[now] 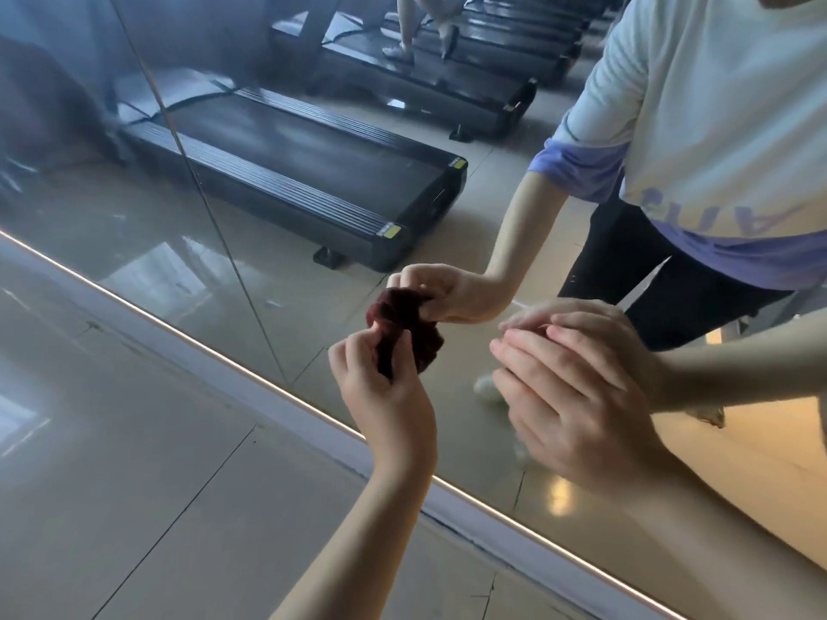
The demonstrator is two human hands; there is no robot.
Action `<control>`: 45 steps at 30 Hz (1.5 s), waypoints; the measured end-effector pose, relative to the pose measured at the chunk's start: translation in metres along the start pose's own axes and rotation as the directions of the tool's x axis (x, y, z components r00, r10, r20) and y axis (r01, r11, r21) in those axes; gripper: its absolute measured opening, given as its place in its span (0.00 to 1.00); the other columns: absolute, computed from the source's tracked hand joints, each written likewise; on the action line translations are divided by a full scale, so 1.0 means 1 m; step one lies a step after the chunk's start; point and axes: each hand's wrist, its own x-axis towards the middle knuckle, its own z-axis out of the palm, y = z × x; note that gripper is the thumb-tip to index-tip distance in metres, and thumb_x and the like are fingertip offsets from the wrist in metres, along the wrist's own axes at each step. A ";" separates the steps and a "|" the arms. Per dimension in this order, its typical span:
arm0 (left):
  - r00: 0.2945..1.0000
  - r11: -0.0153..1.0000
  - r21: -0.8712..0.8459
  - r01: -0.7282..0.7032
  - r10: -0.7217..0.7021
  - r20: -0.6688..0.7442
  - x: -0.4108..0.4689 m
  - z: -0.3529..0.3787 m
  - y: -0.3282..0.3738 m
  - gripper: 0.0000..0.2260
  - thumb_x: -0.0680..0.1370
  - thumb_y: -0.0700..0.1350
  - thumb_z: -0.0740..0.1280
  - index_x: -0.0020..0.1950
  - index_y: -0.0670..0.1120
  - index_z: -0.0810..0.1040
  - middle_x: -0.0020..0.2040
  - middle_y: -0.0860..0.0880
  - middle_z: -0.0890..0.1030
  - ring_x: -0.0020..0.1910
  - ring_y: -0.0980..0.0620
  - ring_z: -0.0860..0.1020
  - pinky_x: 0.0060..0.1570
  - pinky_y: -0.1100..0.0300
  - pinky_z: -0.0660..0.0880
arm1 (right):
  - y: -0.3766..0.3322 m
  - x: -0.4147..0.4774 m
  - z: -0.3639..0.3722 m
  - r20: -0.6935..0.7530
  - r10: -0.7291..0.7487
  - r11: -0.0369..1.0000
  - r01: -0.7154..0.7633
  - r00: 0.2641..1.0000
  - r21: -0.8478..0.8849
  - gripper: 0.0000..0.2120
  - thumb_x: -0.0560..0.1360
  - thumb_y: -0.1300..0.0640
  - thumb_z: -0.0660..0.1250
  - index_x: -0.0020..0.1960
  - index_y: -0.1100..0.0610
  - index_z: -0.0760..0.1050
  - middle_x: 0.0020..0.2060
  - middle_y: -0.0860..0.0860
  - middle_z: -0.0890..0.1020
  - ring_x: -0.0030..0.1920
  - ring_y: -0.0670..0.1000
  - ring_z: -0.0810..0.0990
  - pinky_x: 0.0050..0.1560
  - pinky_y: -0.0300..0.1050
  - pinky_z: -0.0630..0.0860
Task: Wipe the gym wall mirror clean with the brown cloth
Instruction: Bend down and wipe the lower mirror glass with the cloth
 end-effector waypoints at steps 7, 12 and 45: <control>0.911 0.916 -0.070 -0.396 0.401 0.097 -0.034 0.013 0.013 0.09 0.76 0.33 0.69 0.50 0.46 0.76 0.51 0.54 0.69 0.54 0.56 0.77 0.48 0.67 0.75 | 0.025 -0.005 -0.030 -0.067 0.009 0.995 -0.015 0.998 -0.095 0.10 0.76 0.65 0.64 0.47 0.60 0.84 0.56 0.56 0.83 0.61 0.54 0.77 0.68 0.50 0.66; 0.892 0.893 -0.058 -0.446 0.449 0.056 -0.037 0.022 0.013 0.09 0.77 0.37 0.69 0.51 0.49 0.73 0.56 0.49 0.71 0.53 0.40 0.75 0.50 0.68 0.74 | 0.033 -0.009 -0.034 -0.024 -0.049 0.978 0.043 0.999 -0.203 0.09 0.74 0.62 0.65 0.51 0.59 0.82 0.61 0.55 0.81 0.64 0.53 0.76 0.70 0.51 0.64; 0.981 0.982 -0.066 -0.179 0.183 0.071 -0.046 0.020 0.011 0.12 0.77 0.36 0.67 0.44 0.51 0.69 0.51 0.56 0.68 0.48 0.64 0.72 0.47 0.75 0.70 | 0.022 -0.013 -0.025 -0.094 0.053 0.962 -0.076 0.994 -0.261 0.10 0.79 0.61 0.61 0.52 0.56 0.81 0.58 0.53 0.83 0.63 0.53 0.76 0.73 0.52 0.61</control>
